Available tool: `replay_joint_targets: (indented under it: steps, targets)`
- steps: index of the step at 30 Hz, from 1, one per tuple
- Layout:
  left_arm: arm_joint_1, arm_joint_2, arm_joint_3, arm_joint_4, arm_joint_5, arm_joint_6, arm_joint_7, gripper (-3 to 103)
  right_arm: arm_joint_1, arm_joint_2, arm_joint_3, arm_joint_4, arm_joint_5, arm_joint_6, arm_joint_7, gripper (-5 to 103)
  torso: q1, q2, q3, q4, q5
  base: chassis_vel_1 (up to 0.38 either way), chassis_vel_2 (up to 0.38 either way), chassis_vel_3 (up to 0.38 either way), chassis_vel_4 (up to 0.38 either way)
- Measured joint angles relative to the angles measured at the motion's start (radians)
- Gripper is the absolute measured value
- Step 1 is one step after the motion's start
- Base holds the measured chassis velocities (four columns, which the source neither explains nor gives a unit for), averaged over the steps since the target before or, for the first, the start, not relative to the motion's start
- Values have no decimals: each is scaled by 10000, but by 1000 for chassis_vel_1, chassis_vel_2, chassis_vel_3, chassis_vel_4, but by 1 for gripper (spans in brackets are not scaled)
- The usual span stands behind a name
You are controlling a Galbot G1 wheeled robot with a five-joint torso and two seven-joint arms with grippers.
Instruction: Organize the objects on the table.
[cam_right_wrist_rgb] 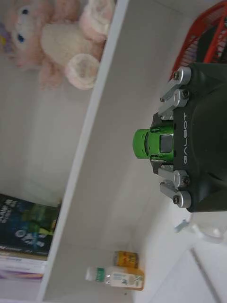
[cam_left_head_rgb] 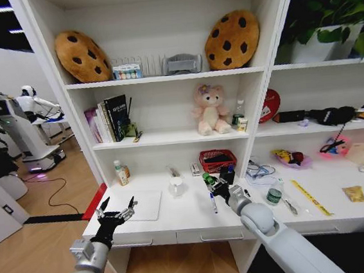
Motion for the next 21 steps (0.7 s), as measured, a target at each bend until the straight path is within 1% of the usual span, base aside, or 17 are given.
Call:
replay_joint_targets:
  steps: [2,3,4,5,6,7,9,10,12,14,17,19,20,21]
  targets:
    - [0,0,0,0,0,0,0,100,559,-247,-94,360,571,-54,-56,36,0,1,0,-1,0,0,0,0,0]
    - [0,0,0,0,0,0,0,100,559,-247,-94,360,571,-54,-56,36,0,1,0,-1,0,0,0,0,0]
    - [0,0,0,0,0,0,0,100,1229,-347,-306,230,1034,-67,-95,36,-1,1,0,-3,1,0,0,0,0]
    - [0,0,-1,0,0,0,0,100,1742,-370,-465,-44,1223,-27,-131,36,-1,2,0,-3,1,0,0,0,0]
    - [0,0,0,-1,0,0,1,100,2208,-373,-602,-318,1343,30,-174,36,-1,2,0,-1,2,0,0,0,0]
    - [0,0,0,-1,0,0,1,100,2208,-373,-602,-318,1343,30,-174,36,-1,2,0,-1,2,0,0,0,0]
    - [0,0,1,0,0,0,0,100,3496,-297,-1054,-1191,1644,226,-322,36,1,1,0,1,-1,0,0,0,0]
    - [0,0,1,0,0,0,0,100,3496,-297,-1054,-1191,1644,226,-322,36,1,1,0,1,-1,0,0,0,0]
    - [0,0,0,-1,0,0,0,100,4874,12,-1788,-2475,1800,688,-521,36,1,1,1,2,-2,0,0,0,0]
    - [0,0,2,0,0,0,2,100,5852,374,-2411,-3461,1900,973,-583,36,1,0,1,-3,3,0,0,0,0]
    - [0,0,0,0,0,0,2,100,6071,454,-2548,-3673,1942,1010,-584,36,1,0,2,-1,1,0,0,0,0]
    - [-1,0,0,0,0,0,-5,100,6832,823,-2978,-4448,2076,1160,-582,36,0,1,1,-2,-3,0,0,0,0]
    - [-1,0,0,0,0,0,-5,100,6832,823,-2978,-4448,2076,1160,-582,36,0,1,1,-2,-3,0,0,0,0]
    - [0,0,0,0,0,0,-4,100,7290,1124,-3207,-5014,2124,1299,-545,36,0,0,1,1,-2,0,0,0,0]
